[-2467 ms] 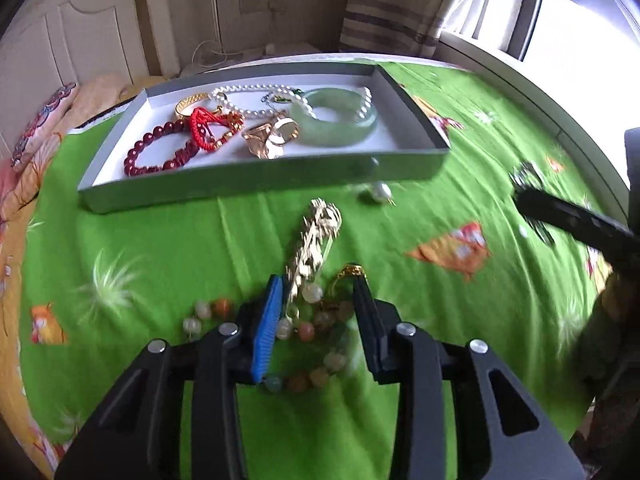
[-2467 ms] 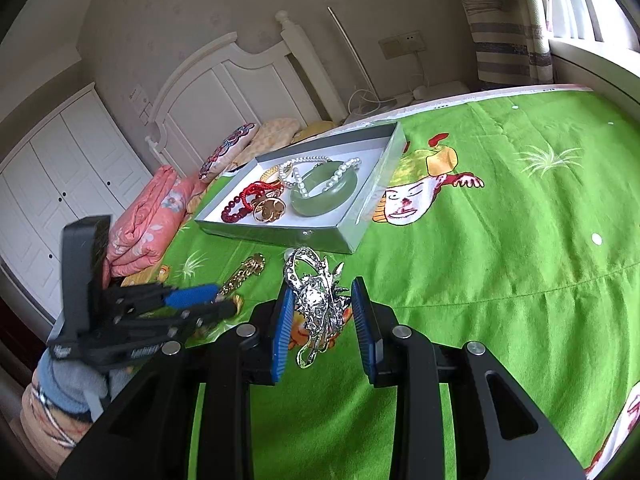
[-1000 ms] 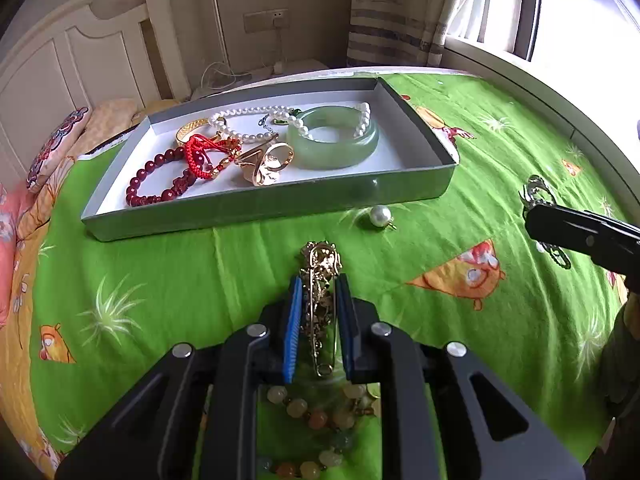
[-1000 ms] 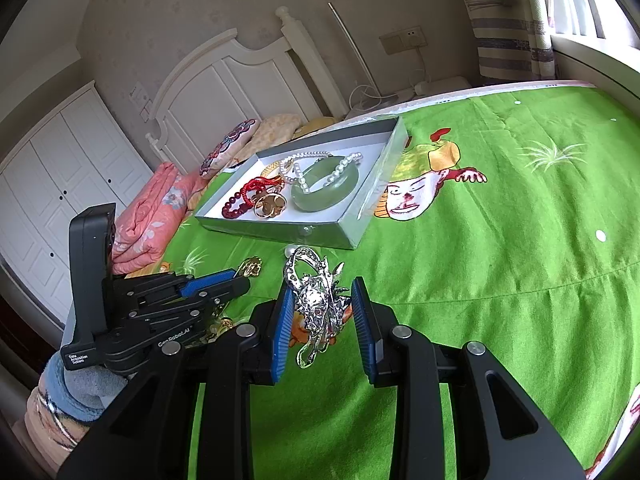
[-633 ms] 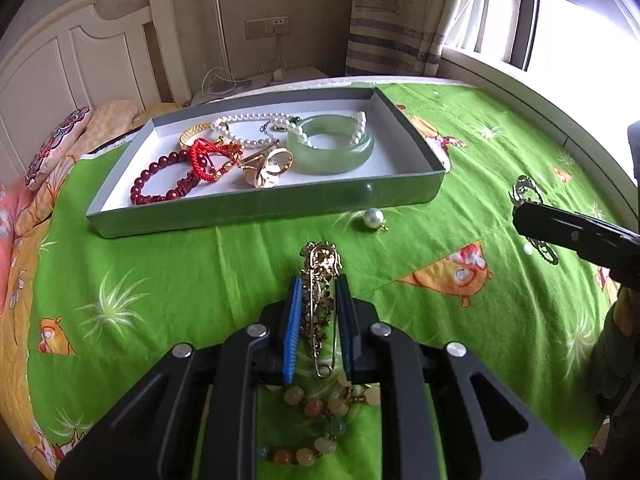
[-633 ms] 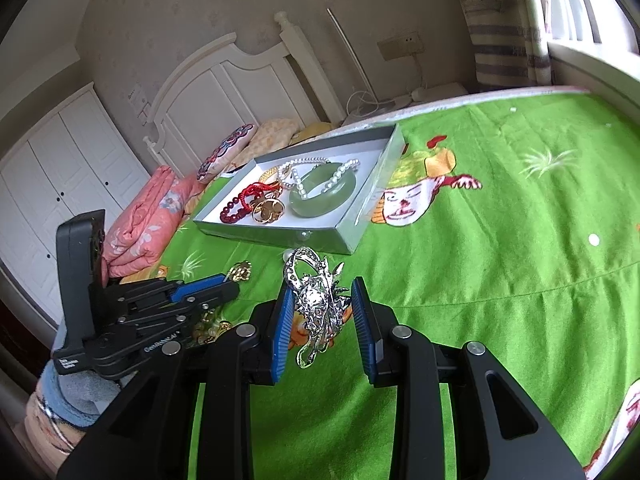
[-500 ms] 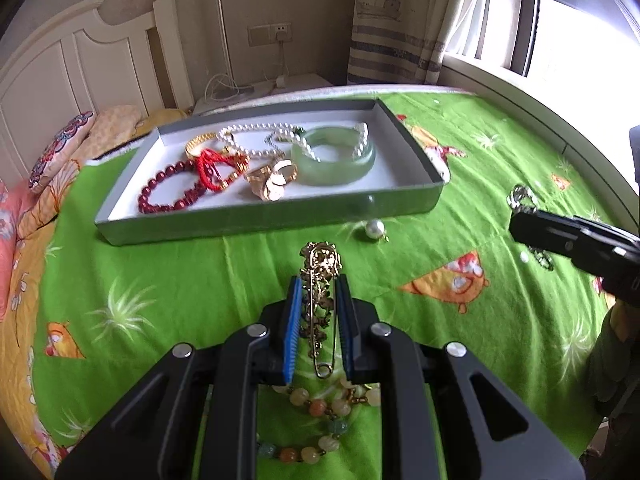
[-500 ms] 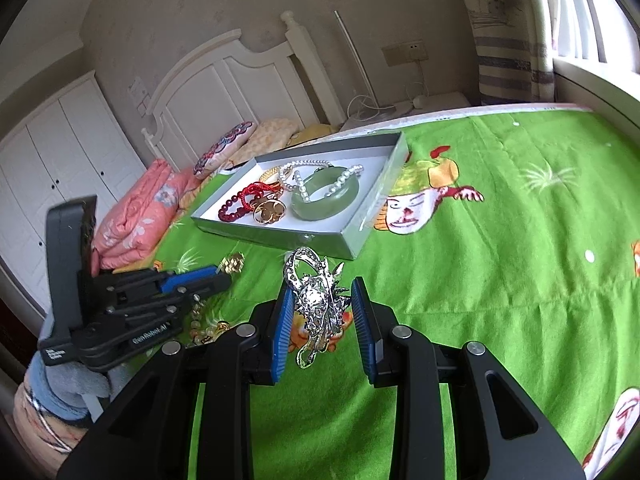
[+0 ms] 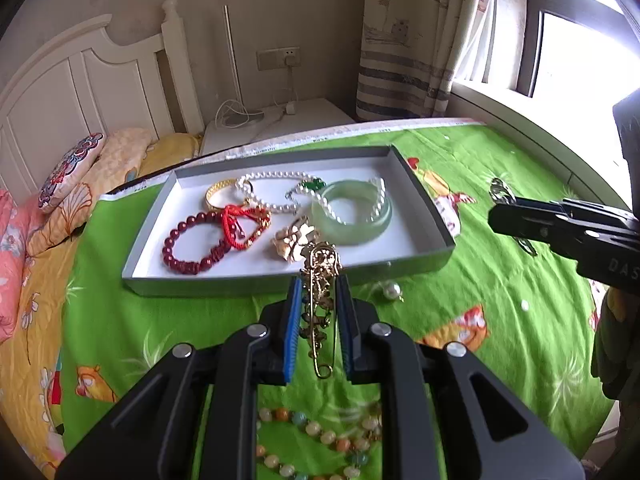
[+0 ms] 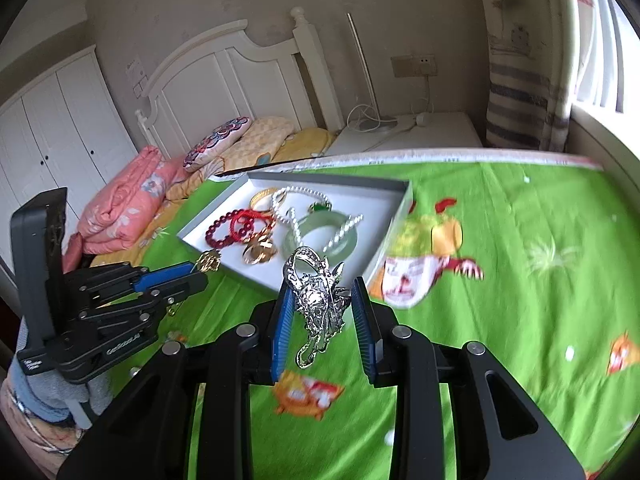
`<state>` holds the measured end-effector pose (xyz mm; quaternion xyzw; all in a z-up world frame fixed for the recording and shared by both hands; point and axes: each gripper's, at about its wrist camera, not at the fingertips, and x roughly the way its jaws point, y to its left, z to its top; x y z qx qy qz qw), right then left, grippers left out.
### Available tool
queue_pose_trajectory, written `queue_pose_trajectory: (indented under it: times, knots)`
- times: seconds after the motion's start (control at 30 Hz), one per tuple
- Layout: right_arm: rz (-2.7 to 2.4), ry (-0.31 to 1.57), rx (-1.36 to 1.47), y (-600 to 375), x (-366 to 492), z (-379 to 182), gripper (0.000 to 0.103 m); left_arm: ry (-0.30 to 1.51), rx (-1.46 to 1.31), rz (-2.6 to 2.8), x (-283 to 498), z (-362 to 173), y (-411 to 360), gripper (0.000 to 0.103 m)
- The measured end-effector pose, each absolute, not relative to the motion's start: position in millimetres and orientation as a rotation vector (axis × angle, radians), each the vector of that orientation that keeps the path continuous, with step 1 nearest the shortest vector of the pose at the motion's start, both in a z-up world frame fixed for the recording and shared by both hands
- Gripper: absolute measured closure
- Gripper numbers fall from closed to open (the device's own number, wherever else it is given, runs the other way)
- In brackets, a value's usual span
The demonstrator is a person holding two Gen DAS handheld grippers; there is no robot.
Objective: Organize jewelry
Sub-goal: 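Carry the gold pin and silver brooch over the white tray with both tools, then open both tools to drop the two brooches into the tray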
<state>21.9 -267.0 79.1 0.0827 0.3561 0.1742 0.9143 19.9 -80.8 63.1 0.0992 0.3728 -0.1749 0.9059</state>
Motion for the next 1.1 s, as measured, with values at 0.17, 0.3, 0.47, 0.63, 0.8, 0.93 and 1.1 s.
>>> queue_pose_trajectory:
  times: [0.17, 0.3, 0.47, 0.63, 0.8, 0.93, 1.1]
  knots:
    - [0.352, 0.745, 0.165, -263, 44, 79, 0.073, 0.769, 0.176, -0.355, 33, 66, -82, 0.086]
    - [0.355, 0.727, 0.155, -258, 58, 82, 0.073, 0.762, 0.151, -0.345, 43, 68, -82, 0.086]
    - [0.343, 0.729, 0.155, -257, 85, 80, 0.073, 0.762, 0.080, -0.337, 61, 71, -79, 0.086]
    - [0.330, 0.763, 0.146, -256, 113, 72, 0.073, 0.778, 0.041, -0.324, 78, 69, -79, 0.086]
    - [0.308, 0.787, 0.147, -252, 141, 67, 0.073, 0.811, -0.006, -0.299, 101, 62, -79, 0.086]
    - [0.281, 0.815, 0.113, -247, 159, 60, 0.073, 0.823, -0.009, -0.284, 113, 56, -80, 0.086]
    - [0.265, 0.855, 0.120, -247, 172, 46, 0.064, 0.837, -0.034, -0.266, 125, 48, -76, 0.083]
